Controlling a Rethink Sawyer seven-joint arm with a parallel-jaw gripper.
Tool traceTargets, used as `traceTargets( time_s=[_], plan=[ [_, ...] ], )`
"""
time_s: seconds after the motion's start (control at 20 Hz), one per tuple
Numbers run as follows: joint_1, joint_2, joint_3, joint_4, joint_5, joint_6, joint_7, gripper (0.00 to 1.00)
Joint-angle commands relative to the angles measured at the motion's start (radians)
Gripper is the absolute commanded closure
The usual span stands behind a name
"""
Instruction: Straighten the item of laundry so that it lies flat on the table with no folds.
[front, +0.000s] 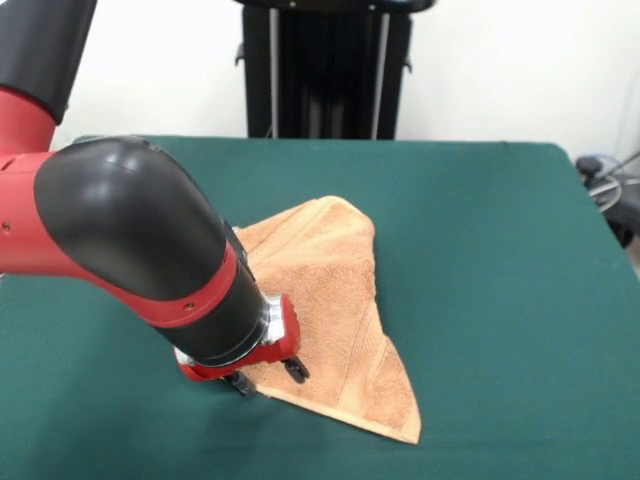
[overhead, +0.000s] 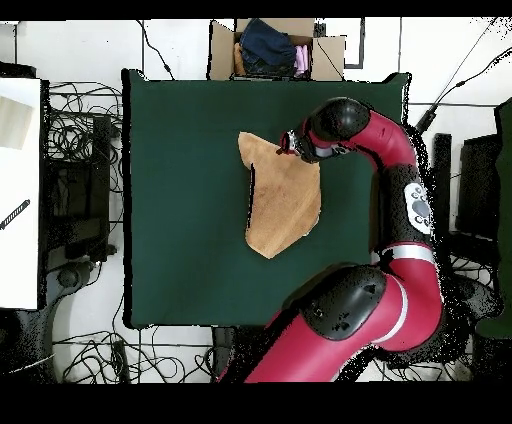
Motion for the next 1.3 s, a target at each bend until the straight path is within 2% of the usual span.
traceTargets(
  time_s=[0.05,0.35,0.55,0.8,1.1,1.3],
  plan=[
    [0.001,0.016,0.068,-0.031,-0.011,0.077,-0.243,0.00],
    [0.000,0.000,0.060,-0.033,-0.017,0.078,-0.250,0.00],
    [0.012,0.036,0.066,-0.137,-0.030,0.137,-0.289,0.00],
    [0.013,0.045,0.066,-0.150,-0.020,0.146,-0.300,0.00],
    [0.020,0.074,0.078,-0.223,-0.025,0.207,-0.336,0.00],
    [0.018,0.083,0.078,-0.218,-0.014,0.207,-0.346,0.00]
  ],
)
